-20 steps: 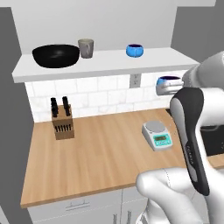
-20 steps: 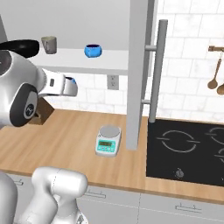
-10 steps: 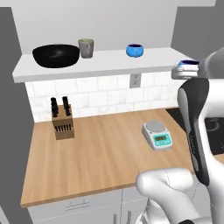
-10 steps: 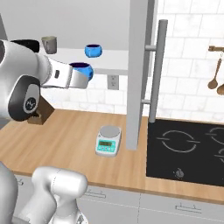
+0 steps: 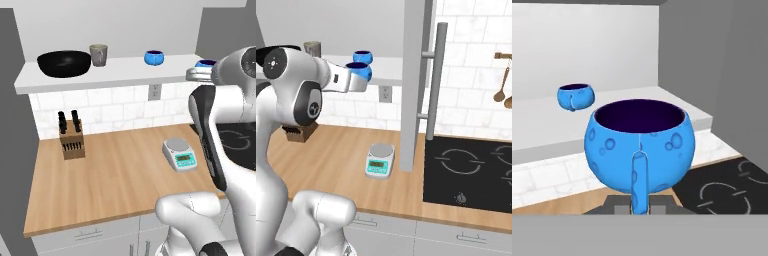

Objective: Gather all objects into one cabinet and sort the glasses and bowls to opposite sides.

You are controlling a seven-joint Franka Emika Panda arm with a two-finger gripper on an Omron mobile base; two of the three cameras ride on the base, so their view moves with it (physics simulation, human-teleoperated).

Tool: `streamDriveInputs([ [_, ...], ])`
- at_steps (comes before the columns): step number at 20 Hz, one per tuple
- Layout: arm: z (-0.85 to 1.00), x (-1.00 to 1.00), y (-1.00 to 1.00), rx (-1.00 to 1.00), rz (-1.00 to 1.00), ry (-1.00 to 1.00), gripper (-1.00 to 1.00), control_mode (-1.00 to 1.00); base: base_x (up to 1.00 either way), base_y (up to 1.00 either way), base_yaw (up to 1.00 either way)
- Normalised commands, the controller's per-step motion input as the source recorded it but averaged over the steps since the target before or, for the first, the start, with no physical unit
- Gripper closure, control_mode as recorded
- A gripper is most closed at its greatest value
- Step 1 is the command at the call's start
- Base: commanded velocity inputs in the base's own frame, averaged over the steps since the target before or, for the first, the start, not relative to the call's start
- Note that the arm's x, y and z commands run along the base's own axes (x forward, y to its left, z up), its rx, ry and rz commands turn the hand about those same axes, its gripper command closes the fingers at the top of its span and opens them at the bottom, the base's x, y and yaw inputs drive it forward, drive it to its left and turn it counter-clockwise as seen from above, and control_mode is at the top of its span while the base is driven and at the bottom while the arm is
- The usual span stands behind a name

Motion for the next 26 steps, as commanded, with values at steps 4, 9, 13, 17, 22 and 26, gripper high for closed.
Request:
streamDriveInputs([
  [4, 0.04, 0.55, -0.33, 0.0, 0.01, 0.1, 1.0, -1.0, 0.0, 0.0, 0.0],
  [9, 0.01, 0.67, -0.27, 0.0, 0.01, 0.18, 1.0, -1.0, 0.0, 0.0, 0.0],
  [13, 0.0, 0.82, -0.14, 0.0, 0.0, 0.08, 1.0, -1.0, 0.0, 0.0, 0.0],
  [17, -0.03, 0.63, -0.03, 0.0, 0.01, -0.02, 1.0, -1.0, 0.0, 0.0, 0.0],
  [22, -0.2, 0.56, -0.02, 0.0, 0.02, -0.05, 1.0, -1.0, 0.0, 0.0, 0.0],
  [26, -0.34, 0.52, -0.01, -0.01, 0.0, -0.04, 1.0, -1.0, 0.0, 0.0, 0.0],
])
